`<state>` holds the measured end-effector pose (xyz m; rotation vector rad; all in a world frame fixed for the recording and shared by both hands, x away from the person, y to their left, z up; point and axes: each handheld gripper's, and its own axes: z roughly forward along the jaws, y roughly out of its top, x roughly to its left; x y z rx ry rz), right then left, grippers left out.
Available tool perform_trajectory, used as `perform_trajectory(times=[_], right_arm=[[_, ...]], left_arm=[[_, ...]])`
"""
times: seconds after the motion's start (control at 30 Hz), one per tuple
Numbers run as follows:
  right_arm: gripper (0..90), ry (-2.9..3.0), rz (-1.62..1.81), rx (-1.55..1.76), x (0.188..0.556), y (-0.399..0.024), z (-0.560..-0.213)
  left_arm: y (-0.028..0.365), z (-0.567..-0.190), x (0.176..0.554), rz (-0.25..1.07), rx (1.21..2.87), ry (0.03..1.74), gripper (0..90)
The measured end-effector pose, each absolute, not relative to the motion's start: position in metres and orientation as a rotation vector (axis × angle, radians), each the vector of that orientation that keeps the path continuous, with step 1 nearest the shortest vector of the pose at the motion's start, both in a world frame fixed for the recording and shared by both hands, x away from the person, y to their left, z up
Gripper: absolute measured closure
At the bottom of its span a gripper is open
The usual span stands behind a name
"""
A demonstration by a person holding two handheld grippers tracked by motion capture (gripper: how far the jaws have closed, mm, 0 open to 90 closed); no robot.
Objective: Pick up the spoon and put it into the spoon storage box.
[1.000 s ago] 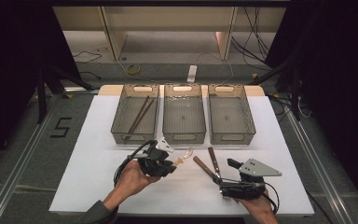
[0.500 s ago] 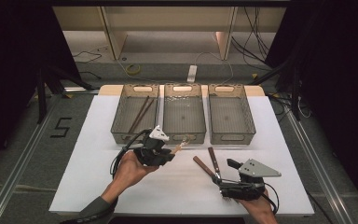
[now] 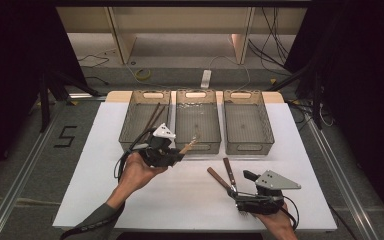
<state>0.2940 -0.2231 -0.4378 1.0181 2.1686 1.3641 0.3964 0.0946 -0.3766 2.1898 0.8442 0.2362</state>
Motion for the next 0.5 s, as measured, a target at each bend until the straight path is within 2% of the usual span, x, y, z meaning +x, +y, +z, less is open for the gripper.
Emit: perform_trajectory(times=[0.5], right_arm=[[22.2,2.168,1.363,1.023,0.295,-0.224,-0.439]], left_arm=[[0.101,-0.367,0.434,0.272,2.094,0.898,75.5]])
